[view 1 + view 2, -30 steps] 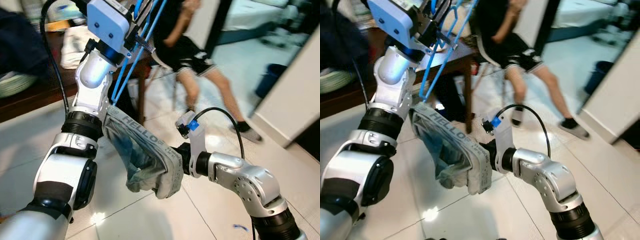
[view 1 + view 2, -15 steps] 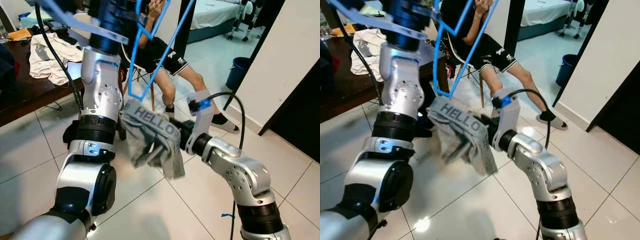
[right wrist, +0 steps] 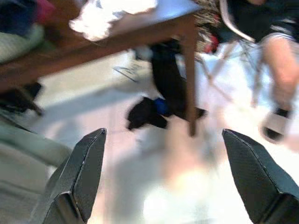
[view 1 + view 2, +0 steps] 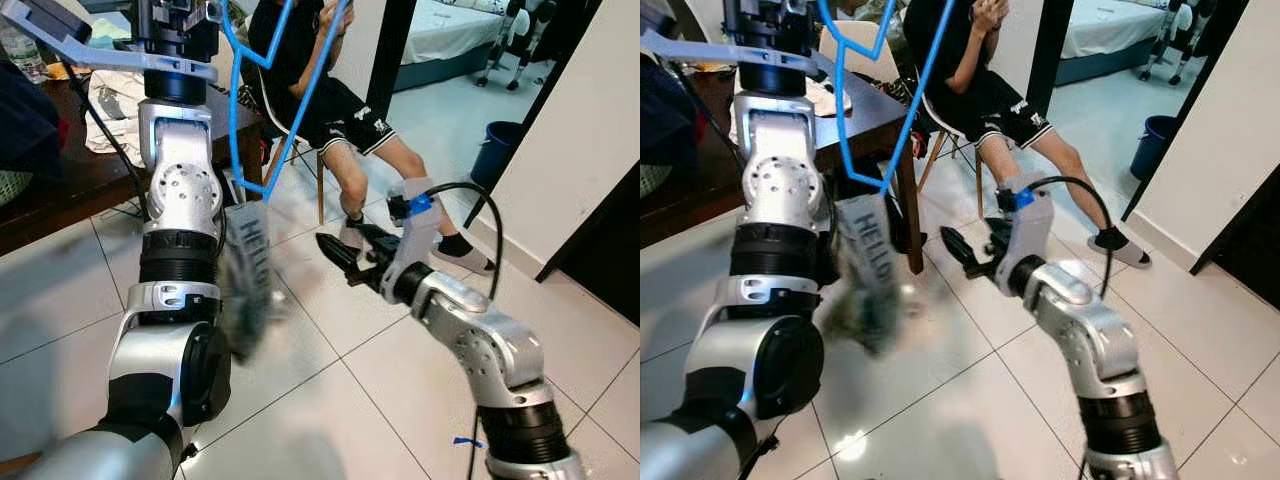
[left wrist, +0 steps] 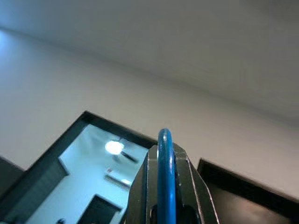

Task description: Hang hanger

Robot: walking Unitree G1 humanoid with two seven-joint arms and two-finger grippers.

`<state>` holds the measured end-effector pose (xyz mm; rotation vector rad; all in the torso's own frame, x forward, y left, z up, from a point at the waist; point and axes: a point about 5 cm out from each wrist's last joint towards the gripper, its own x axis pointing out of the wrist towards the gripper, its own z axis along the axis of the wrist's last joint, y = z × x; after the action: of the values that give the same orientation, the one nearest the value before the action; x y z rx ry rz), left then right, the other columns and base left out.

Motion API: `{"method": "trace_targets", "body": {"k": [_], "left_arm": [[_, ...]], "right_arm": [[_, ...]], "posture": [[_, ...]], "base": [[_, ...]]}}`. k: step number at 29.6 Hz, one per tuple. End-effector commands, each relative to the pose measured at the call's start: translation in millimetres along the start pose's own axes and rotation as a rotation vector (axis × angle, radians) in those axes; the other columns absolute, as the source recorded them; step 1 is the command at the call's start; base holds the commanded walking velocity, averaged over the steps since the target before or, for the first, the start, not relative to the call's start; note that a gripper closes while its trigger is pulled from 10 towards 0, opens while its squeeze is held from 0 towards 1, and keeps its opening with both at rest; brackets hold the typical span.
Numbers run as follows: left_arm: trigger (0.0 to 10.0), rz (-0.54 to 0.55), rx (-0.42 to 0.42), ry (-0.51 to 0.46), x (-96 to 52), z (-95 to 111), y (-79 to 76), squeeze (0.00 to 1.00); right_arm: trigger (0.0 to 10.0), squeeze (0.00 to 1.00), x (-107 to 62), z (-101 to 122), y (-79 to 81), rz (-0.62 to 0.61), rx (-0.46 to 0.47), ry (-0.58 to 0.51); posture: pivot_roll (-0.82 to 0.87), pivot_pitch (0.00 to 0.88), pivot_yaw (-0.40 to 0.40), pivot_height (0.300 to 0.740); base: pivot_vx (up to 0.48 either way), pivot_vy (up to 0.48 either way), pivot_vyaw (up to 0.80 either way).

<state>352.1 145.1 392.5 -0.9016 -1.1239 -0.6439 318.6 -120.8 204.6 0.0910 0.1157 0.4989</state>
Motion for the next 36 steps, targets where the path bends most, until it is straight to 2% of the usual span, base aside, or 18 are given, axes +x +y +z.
{"method": "trace_targets", "body": {"k": [1,5,8,10,11,12,13,16,17,21,23,25,28,33,34,35,36], "left_arm": [[10.0,-0.025,-0.031,0.002,1.5,0.4,-4.9,0.0],[10.0,0.001,-0.041,0.03,-2.2,-1.9,-2.5,0.0],[10.0,0.017,-0.047,0.038,-5.9,-1.9,-0.4,0.0],[10.0,0.017,-0.047,0.038,-5.9,-1.9,-0.4,0.0],[10.0,0.016,-0.046,0.036,-6.1,-1.3,-0.1,0.0],[10.0,0.016,-0.046,0.036,-6.1,-1.3,-0.1,0.0],[10.0,0.017,-0.059,0.034,-6.3,-0.9,0.2,0.0],[10.0,0.008,-0.087,0.037,-7.3,-1.7,0.0,0.0],[10.0,-0.039,-0.191,0.058,-11.4,-6.5,-2.8,0.0],[10.0,-0.058,-0.222,0.066,-13.0,-8.3,-3.8,0.0],[10.0,-0.082,-0.263,0.084,-13.9,-11.9,-5.0,0.0],[10.0,-0.082,-0.263,0.084,-13.9,-11.9,-5.0,0.0],[10.0,-0.106,-0.282,0.093,-10.5,-15.0,-8.2,0.0],[10.0,-0.124,-0.304,0.085,-6.4,-17.9,-13.5,0.0],[10.0,-0.137,-0.322,0.081,-4.9,-19.2,-17.4,0.0],[10.0,-0.137,-0.322,0.081,-4.9,-19.2,-17.4,0.0],[10.0,-0.146,-0.339,0.071,-3.3,-19.7,-21.4,0.0]], "right_arm": [[10.0,1.0,-0.4,-5.6,-2.8,-0.024,-0.009,0.014],[10.0,1.0,-1.4,-7.6,-6.1,-0.043,-0.018,0.022],[10.0,1.0,-10.3,-0.1,2.8,0.112,0.141,-0.031],[10.0,1.0,-10.3,-0.1,2.8,0.112,0.141,-0.031],[10.0,1.0,-15.0,0.9,9.3,0.196,0.167,-0.035],[10.0,1.0,-15.0,0.9,9.3,0.196,0.167,-0.035],[10.0,1.0,-19.4,0.9,16.9,0.272,0.163,-0.036],[10.0,1.0,-23.4,0.8,25.7,0.344,0.157,-0.039],[10.0,1.0,-28.4,1.7,41.9,0.454,0.143,-0.052],[10.0,1.0,-29.7,2.1,46.7,0.485,0.138,-0.057],[10.0,1.0,-30.8,-0.2,57.5,0.536,0.111,-0.043],[10.0,1.0,-30.8,-0.2,57.5,0.536,0.111,-0.043],[10.0,1.0,-29.9,-7.3,73.7,0.583,0.08,0.001],[10.0,1.0,-24.9,-13.0,85.5,0.586,0.051,0.03],[10.0,0.58,-22.0,-15.3,89.7,0.577,0.038,0.042],[10.0,0.58,-22.0,-15.3,89.7,0.577,0.038,0.042],[10.0,0.0,-17.8,-16.0,94.1,0.564,0.039,0.042]], "posture": [[0.04,0.113,-0.008,0.74],[0.05,0.116,-0.006,0.74],[0.05,0.12,-0.006,0.74],[0.05,0.12,-0.006,0.74],[0.05,0.12,-0.006,0.74],[0.05,0.12,-0.006,0.74],[0.05,0.122,-0.007,0.74],[0.05,0.123,-0.006,0.74],[0.05,0.124,-0.004,0.74],[0.05,0.124,-0.004,0.74],[0.05,0.125,-0.001,0.74],[0.05,0.125,-0.001,0.74],[0.04,0.126,0.002,0.74],[0.04,0.126,0.002,0.74],[0.04,0.126,0.002,0.74],[0.04,0.126,0.002,0.74],[0.04,0.126,0.002,0.74]], "base": [[0.0,0.0,0.0],[0.0,0.0,0.0],[0.0,0.0,0.0],[0.0,0.0,0.0],[0.0,0.0,0.0],[0.0,0.0,0.0],[0.0,0.0,0.0],[0.0,0.0,0.0],[0.0,0.0,0.0],[0.0,0.0,0.0],[0.0,0.0,0.0],[0.0,0.0,0.0],[0.0,0.0,0.0],[0.0,0.0,0.0],[0.0,0.0,0.0],[0.0,0.0,0.0],[0.0,0.0,0.0]]}}
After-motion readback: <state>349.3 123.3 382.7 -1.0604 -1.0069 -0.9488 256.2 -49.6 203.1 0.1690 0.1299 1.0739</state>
